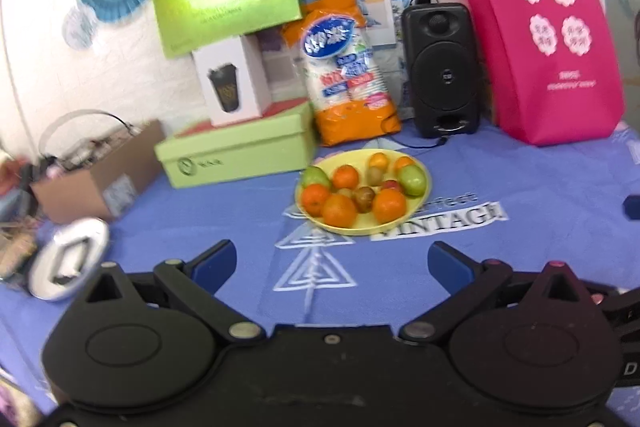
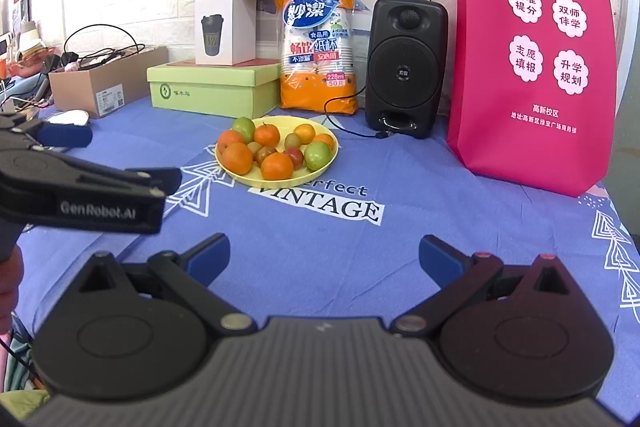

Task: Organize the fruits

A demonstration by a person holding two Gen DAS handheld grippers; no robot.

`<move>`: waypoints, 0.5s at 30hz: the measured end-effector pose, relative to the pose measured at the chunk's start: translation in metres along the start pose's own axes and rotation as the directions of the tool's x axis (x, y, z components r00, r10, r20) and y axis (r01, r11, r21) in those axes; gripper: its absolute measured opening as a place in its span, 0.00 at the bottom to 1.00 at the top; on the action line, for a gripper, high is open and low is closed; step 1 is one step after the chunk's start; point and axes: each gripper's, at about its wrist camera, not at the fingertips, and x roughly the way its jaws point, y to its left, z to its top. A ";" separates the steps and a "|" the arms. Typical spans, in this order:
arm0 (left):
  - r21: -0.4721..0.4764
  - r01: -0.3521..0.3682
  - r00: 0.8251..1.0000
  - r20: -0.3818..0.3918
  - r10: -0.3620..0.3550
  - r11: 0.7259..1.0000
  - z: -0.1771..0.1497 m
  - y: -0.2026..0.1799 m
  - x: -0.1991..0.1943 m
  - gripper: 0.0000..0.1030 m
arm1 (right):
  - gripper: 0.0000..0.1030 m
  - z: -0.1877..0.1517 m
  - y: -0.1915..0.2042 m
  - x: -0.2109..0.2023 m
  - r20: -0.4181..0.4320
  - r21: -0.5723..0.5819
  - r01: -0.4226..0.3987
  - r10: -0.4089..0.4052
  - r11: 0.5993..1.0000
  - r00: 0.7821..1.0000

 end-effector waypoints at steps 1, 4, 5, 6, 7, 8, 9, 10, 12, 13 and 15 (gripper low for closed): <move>0.005 -0.022 1.000 -0.006 0.022 1.000 0.000 -0.003 0.000 1.00 | 1.00 0.000 0.000 0.000 0.000 0.001 0.000 0.000 1.000 1.000; 0.006 0.002 0.999 -0.034 -0.001 1.000 0.001 -0.005 0.000 1.00 | 1.00 -0.001 0.000 -0.001 0.002 0.001 0.001 -0.001 1.000 1.000; -0.003 0.014 0.999 -0.042 -0.014 1.000 0.001 -0.005 0.001 1.00 | 1.00 -0.001 -0.001 -0.002 0.003 0.001 0.000 0.000 1.000 1.000; -0.012 0.031 0.998 -0.046 -0.031 0.999 0.001 -0.003 0.001 1.00 | 1.00 -0.001 -0.001 -0.002 0.005 0.001 0.001 -0.001 1.000 1.000; -0.022 0.040 0.998 -0.045 -0.041 0.999 0.001 -0.002 0.000 1.00 | 1.00 -0.001 -0.001 -0.003 0.006 0.001 0.002 -0.002 1.000 1.000; -0.033 0.045 0.998 -0.041 -0.047 0.998 0.001 -0.001 -0.001 1.00 | 1.00 -0.001 -0.001 -0.003 0.006 0.000 0.002 -0.002 1.000 1.000; -0.038 0.054 0.998 -0.041 -0.055 0.998 0.001 0.001 -0.002 1.00 | 1.00 -0.001 -0.001 -0.003 0.006 0.000 0.002 -0.002 1.000 1.000; -0.040 0.060 0.997 -0.042 -0.062 0.997 0.001 0.001 -0.002 1.00 | 1.00 -0.001 -0.001 -0.003 0.006 0.000 0.003 -0.004 1.000 1.000; -0.039 0.057 0.998 -0.035 -0.058 0.998 0.001 0.001 -0.003 1.00 | 1.00 -0.001 -0.001 -0.003 0.007 0.000 0.003 -0.003 1.000 1.000; -0.038 0.059 0.998 -0.035 -0.061 0.998 0.001 0.001 -0.003 1.00 | 1.00 -0.001 0.000 -0.004 0.009 -0.001 0.003 -0.003 1.000 1.000; -0.040 0.068 0.997 -0.030 -0.069 0.997 0.001 0.001 -0.005 1.00 | 1.00 -0.001 0.000 -0.006 0.013 -0.002 0.002 -0.002 1.000 1.000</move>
